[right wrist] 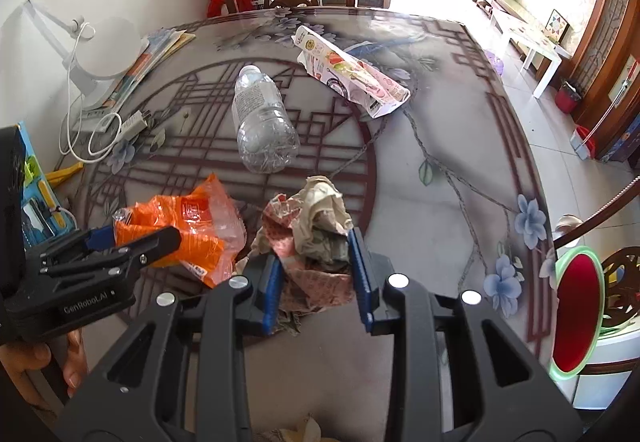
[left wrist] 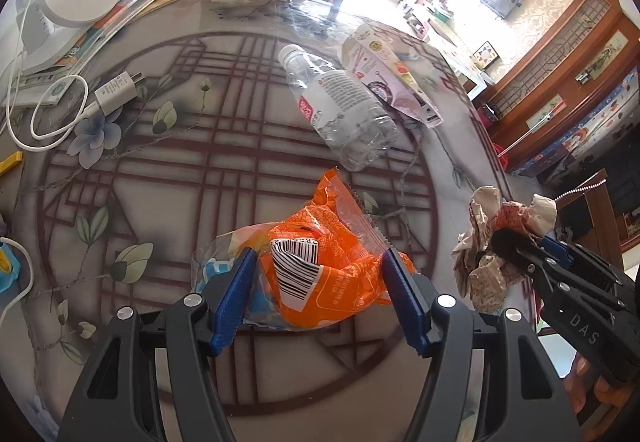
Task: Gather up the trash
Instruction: 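Carry the orange bag and crumpled paper in both tools over the red bin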
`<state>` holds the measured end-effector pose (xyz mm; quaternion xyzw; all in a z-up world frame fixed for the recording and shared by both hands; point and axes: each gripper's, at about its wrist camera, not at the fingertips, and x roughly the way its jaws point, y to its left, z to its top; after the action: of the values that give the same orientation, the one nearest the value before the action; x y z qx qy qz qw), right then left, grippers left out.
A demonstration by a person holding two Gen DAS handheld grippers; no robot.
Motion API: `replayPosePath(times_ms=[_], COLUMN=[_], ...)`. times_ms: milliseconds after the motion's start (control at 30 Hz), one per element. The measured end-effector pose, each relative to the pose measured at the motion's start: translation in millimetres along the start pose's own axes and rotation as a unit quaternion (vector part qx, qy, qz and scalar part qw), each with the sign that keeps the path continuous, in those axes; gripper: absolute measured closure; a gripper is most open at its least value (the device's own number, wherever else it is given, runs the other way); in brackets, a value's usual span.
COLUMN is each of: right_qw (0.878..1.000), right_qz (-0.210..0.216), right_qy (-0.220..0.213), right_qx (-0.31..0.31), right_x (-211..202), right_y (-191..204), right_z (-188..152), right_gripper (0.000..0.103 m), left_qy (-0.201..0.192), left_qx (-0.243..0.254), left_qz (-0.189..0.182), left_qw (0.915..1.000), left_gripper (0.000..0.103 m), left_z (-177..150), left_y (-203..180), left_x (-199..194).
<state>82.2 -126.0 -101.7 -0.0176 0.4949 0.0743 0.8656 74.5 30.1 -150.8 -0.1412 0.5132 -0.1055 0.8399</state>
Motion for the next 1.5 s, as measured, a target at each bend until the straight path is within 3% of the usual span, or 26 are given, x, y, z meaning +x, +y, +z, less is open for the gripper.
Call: replayPosePath(times_ms=[867, 1500], right_qw=[0.998, 0.994], right_qz=[-0.036, -0.032], right_qy=[-0.043, -0.043], right_qx=[0.034, 0.091], right_x=[-56.9, -71.7], right_y=[-18.1, -92.4], right_z=[-31.6, -68.5], right_gripper=[0.073, 0.073], left_qy=[-0.024, -0.007], left_qx=[0.06, 0.103], left_qz=[-0.02, -0.015], left_qw=[0.9977, 0.9945], left_gripper=[0.042, 0.042], left_z=[-16.9, -41.7], left_y=[-47.1, -123.4], left_x=[-30.4, -21.0])
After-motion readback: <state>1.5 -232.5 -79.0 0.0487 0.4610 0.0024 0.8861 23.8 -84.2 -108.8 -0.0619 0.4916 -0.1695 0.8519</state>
